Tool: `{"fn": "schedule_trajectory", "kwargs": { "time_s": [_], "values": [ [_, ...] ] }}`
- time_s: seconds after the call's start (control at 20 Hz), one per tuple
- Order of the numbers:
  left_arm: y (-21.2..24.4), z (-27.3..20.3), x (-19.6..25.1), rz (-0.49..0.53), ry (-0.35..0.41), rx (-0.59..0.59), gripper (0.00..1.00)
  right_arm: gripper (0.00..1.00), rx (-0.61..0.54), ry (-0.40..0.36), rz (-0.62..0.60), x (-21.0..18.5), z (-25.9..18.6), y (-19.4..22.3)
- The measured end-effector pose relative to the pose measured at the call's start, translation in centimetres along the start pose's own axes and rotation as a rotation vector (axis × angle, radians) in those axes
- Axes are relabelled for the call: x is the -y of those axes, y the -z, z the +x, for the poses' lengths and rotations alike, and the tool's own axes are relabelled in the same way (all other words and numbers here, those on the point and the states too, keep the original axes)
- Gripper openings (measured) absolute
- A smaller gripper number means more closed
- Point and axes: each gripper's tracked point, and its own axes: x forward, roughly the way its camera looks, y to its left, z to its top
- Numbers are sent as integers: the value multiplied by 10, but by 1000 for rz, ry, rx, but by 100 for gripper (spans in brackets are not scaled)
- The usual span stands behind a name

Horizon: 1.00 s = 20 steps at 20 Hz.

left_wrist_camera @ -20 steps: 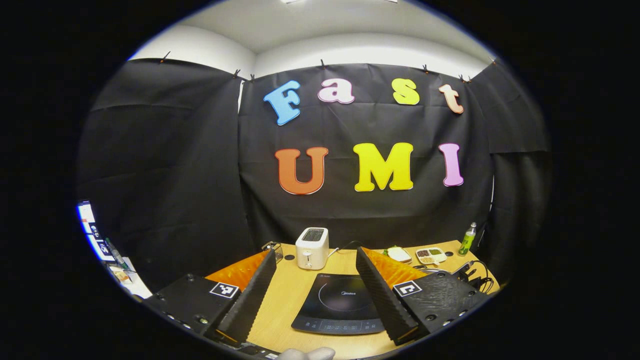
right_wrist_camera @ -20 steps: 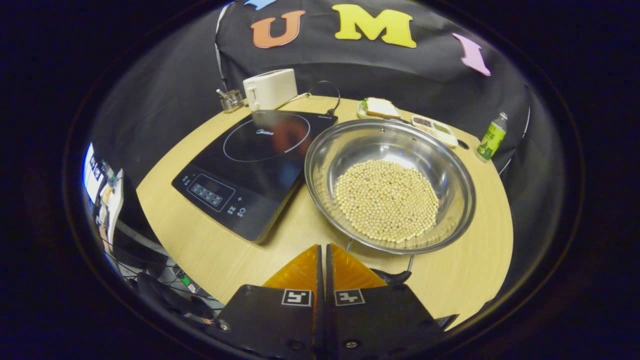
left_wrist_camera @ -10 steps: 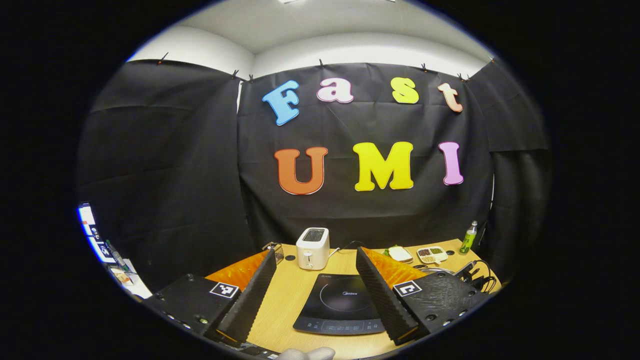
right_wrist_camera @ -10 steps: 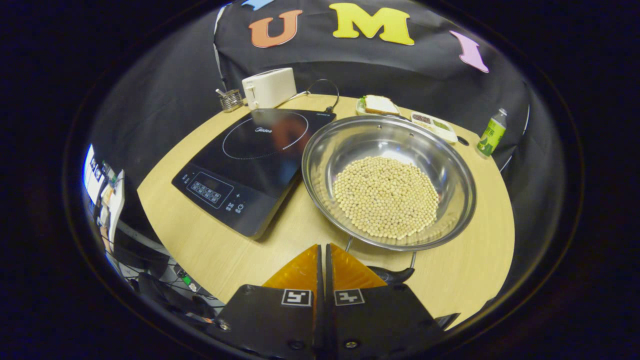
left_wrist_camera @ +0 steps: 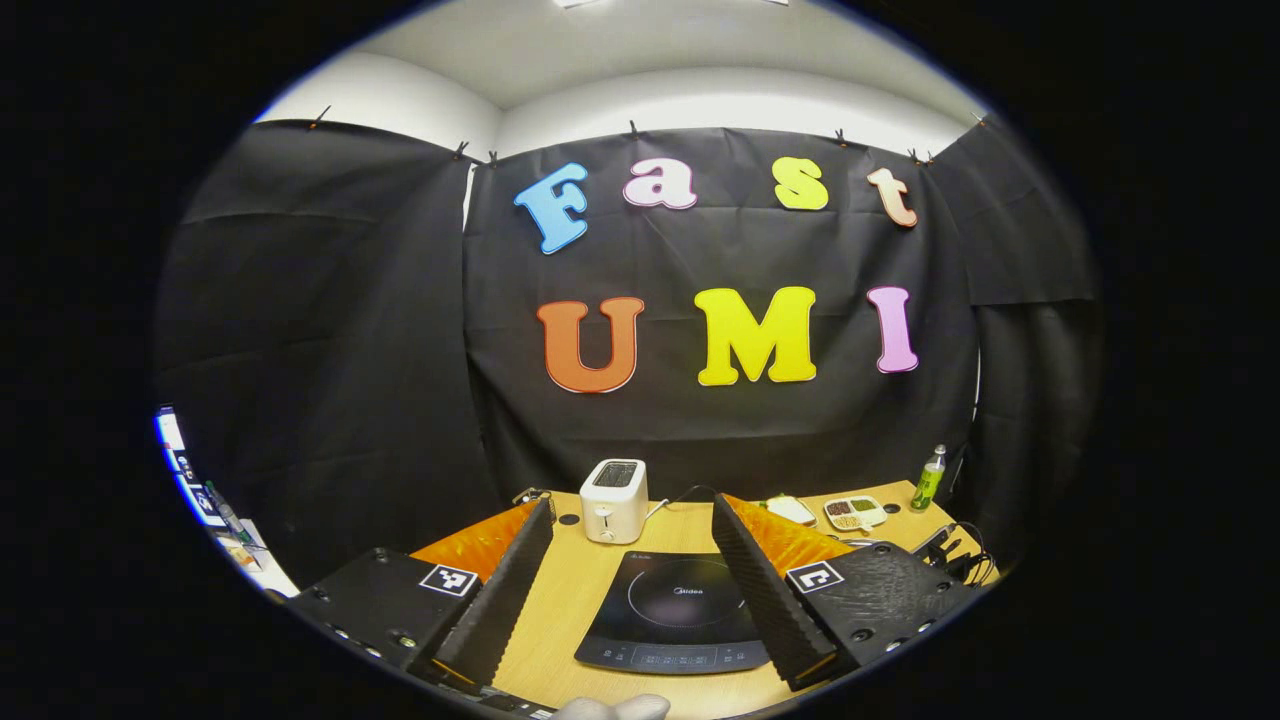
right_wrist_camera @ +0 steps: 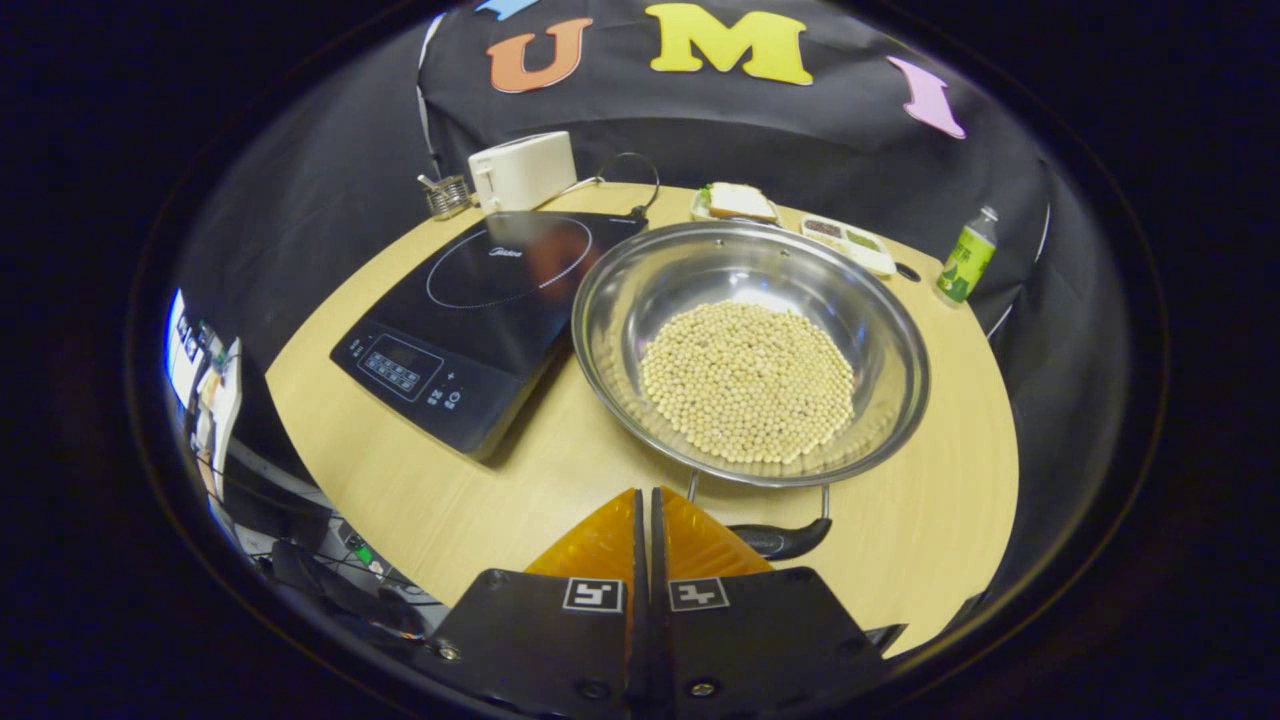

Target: First push the handle of the pot to place it horizontally, then grasp the pot with both hands and set it on the induction cooktop.

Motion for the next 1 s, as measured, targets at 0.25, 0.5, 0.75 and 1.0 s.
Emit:
{"fn": "schedule_trajectory", "kwargs": {
  "time_s": [0.25, 0.5, 0.75, 1.0],
  "values": [
    [0, 0, 5, -1, 4, -2, 96, 0, -1, 34, 14, 25, -3, 7],
    [-1, 3, 14, -3, 19, 0, 96, 4, -3, 70, 25, 53, -7, 11],
    [-4, 5, 25, -5, 31, 0, 96, 4, -8, 102, 52, 81, -10, 14],
    [-8, 8, 31, -15, 28, 4, 96, 4, -15, 121, 70, 104, -13, 15]
  ]
}}
